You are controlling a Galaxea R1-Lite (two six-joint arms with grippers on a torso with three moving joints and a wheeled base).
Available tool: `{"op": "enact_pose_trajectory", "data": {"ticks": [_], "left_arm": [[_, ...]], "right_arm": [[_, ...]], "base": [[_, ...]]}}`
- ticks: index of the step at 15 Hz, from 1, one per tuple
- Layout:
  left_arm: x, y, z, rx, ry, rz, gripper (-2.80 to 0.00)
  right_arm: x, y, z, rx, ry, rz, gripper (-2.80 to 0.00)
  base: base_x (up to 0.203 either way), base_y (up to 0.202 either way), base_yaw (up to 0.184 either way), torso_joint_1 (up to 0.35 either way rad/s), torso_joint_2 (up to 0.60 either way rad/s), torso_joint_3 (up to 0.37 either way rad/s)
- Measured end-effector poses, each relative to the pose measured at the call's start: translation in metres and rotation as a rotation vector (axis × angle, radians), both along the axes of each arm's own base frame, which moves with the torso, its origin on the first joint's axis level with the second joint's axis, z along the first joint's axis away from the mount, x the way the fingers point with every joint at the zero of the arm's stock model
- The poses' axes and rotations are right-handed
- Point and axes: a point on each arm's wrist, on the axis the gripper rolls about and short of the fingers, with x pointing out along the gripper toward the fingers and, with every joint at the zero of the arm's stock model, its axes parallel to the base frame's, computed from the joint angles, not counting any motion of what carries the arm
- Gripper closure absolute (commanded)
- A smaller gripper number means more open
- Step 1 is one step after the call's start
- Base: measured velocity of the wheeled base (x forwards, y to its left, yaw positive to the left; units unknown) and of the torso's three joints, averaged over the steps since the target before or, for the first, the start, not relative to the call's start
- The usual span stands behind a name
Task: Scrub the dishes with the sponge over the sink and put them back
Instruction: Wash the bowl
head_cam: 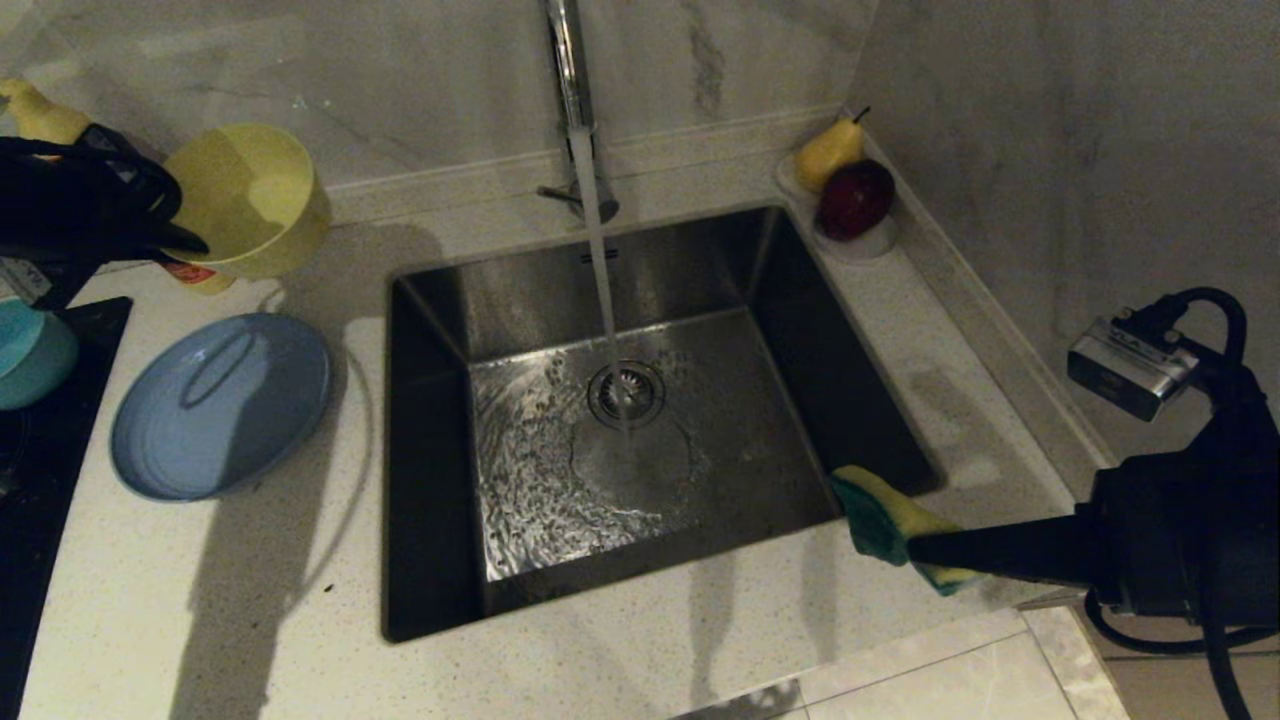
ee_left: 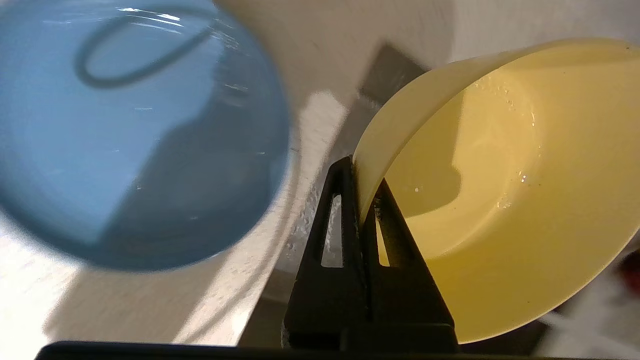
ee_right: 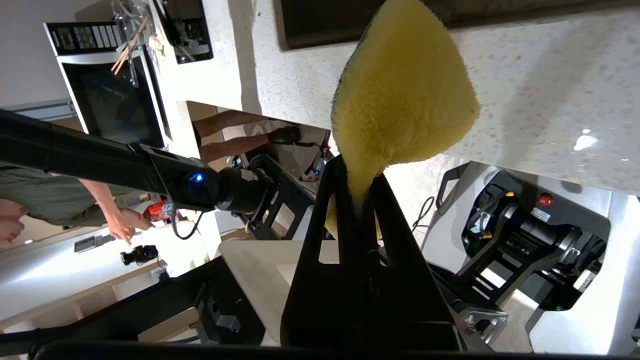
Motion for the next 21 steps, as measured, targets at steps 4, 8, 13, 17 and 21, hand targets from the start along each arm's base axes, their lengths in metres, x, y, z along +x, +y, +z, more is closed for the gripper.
{"op": "enact_pose_trajectory", "data": {"ticks": [4, 8, 13, 17, 21], "left_arm": [[0.038, -0.048, -0.023, 0.122, 0.076, -0.122, 0.0], [0.062, -0.091, -0.044, 0.14, 0.12, -0.24, 0.0], [0.086, -0.139, -0.067, 0.157, 0.101, -0.239, 0.0], [0.098, -0.173, -0.088, 0.129, 0.113, -0.289, 0.0], [0.105, -0.193, -0.105, 0.123, 0.131, -0.321, 0.0]], "right_arm": [[0.001, 0.0, -0.001, -0.002, 0.001, 0.002, 0.0], [-0.001, -0.001, -0.002, -0.005, -0.002, 0.004, 0.0], [-0.005, -0.003, -0.009, -0.04, -0.043, 0.041, 0.0], [-0.005, -0.003, -0.012, -0.047, -0.033, 0.042, 0.0], [-0.005, -0.003, -0.013, -0.043, -0.039, 0.042, 0.0]], "base": [[0.0, 0.0, 0.0, 0.0, 0.0, 0.0], [0.0, 0.0, 0.0, 0.0, 0.0, 0.0], [0.0, 0.0, 0.0, 0.0, 0.0, 0.0], [0.0, 0.0, 0.0, 0.0, 0.0, 0.0], [0.0, 0.0, 0.0, 0.0, 0.0, 0.0]]}}
